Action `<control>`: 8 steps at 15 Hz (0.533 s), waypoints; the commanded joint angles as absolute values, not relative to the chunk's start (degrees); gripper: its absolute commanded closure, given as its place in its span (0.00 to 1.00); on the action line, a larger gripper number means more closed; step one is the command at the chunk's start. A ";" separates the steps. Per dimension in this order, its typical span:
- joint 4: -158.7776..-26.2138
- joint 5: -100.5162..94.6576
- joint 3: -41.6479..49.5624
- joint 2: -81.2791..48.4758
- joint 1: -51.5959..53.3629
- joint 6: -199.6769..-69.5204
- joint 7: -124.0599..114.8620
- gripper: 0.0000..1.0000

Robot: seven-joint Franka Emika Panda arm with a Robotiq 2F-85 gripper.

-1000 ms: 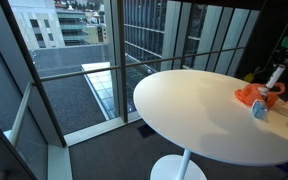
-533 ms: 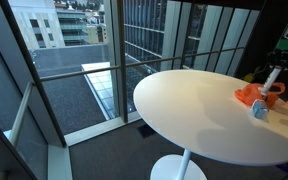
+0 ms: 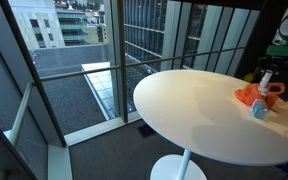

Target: Put the roll on stick inside the plastic bag

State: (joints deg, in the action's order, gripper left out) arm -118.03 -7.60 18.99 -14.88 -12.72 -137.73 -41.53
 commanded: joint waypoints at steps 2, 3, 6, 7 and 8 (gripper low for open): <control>-116.14 -6.14 18.59 -16.45 -11.94 -135.87 -41.15 0.89; -116.44 -6.10 18.52 -16.40 -11.74 -135.91 -41.02 0.89; -116.99 -5.93 18.30 -16.55 -11.42 -135.99 -40.77 0.89; -117.07 -5.45 18.13 -16.61 -11.49 -135.77 -40.50 0.89; -117.06 -4.70 17.93 -16.75 -11.69 -135.36 -40.10 0.89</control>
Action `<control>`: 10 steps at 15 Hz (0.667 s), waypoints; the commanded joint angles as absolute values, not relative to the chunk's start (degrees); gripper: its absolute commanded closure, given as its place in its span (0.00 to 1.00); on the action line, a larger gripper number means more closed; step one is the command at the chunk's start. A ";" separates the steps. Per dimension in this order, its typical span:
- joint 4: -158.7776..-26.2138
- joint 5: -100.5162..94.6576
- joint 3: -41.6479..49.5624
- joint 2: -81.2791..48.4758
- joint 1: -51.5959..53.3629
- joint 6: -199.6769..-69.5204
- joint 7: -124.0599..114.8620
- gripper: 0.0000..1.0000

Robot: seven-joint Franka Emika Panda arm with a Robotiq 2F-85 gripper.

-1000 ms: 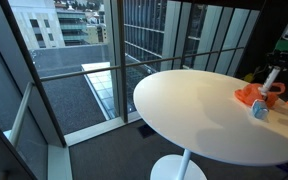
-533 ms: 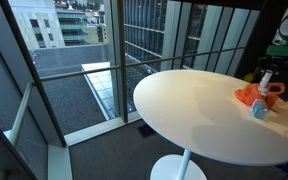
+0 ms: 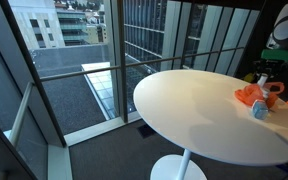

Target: Put the roll on stick inside the plastic bag

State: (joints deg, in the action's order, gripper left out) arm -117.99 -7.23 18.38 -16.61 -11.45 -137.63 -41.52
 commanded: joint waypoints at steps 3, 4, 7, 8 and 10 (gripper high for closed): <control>-116.86 -2.63 17.78 -17.29 -11.98 -134.11 -39.76 0.90; -116.72 -2.01 17.82 -17.59 -12.05 -133.58 -39.82 0.90; -116.48 -0.67 17.88 -18.29 -12.15 -132.42 -39.94 0.90; -116.43 -0.39 17.92 -18.60 -12.12 -132.26 -40.03 0.89; -116.38 -0.01 17.97 -19.17 -12.08 -132.16 -40.09 0.90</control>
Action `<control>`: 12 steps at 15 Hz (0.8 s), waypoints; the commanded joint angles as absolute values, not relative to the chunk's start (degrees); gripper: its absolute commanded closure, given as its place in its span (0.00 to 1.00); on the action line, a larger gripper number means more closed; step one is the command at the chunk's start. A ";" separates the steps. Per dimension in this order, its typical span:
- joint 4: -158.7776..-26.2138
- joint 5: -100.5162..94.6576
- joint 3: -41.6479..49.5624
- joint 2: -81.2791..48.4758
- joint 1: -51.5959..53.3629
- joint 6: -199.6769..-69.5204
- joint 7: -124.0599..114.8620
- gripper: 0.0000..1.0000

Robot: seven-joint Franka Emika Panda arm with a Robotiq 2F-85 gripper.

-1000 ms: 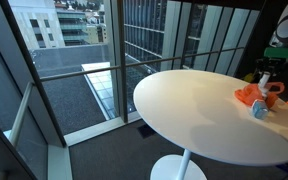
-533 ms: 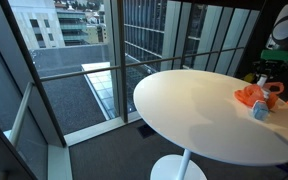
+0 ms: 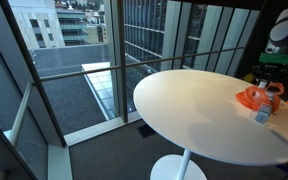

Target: Put the roll on stick inside the plastic bag

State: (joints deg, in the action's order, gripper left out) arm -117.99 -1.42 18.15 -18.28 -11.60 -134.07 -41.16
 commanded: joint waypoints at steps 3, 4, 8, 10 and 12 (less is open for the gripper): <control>-116.61 -0.13 17.95 -19.57 -11.92 -132.65 -39.92 0.89; -116.83 -0.32 17.97 -19.48 -11.79 -132.86 -39.91 0.89; -118.39 -0.89 17.83 -17.55 -11.26 -133.45 -39.07 0.40; -119.11 -1.06 17.69 -16.24 -10.97 -133.35 -37.99 0.26; -120.01 -1.18 17.48 -14.55 -10.67 -133.27 -36.85 0.11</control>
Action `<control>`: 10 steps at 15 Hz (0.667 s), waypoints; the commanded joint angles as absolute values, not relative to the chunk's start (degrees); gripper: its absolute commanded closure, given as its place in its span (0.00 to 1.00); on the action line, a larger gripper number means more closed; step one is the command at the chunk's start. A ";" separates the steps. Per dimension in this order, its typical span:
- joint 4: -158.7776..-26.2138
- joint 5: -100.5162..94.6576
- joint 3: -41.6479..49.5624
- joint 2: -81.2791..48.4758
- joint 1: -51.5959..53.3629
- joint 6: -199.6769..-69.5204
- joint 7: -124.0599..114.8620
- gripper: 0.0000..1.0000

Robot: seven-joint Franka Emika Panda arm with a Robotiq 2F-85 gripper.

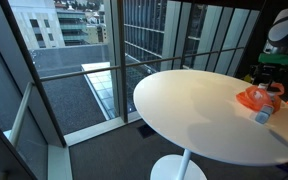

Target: Put the roll on stick inside the plastic bag

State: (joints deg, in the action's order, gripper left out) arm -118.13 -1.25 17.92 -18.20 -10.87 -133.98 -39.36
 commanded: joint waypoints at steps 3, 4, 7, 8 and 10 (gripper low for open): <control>-121.91 -1.77 17.02 -12.05 -9.89 -133.62 -35.06 0.00; -122.57 -1.89 16.74 -11.54 -9.64 -133.86 -34.32 0.00; -124.85 -2.19 15.65 -10.39 -9.07 -134.26 -31.97 0.00; -125.66 -2.16 15.25 -10.37 -8.91 -134.40 -30.77 0.00; -127.00 -2.11 14.65 -10.45 -8.67 -134.52 -28.55 0.00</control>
State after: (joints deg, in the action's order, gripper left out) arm -124.05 -1.48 15.49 -12.13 -8.74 -134.01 -32.00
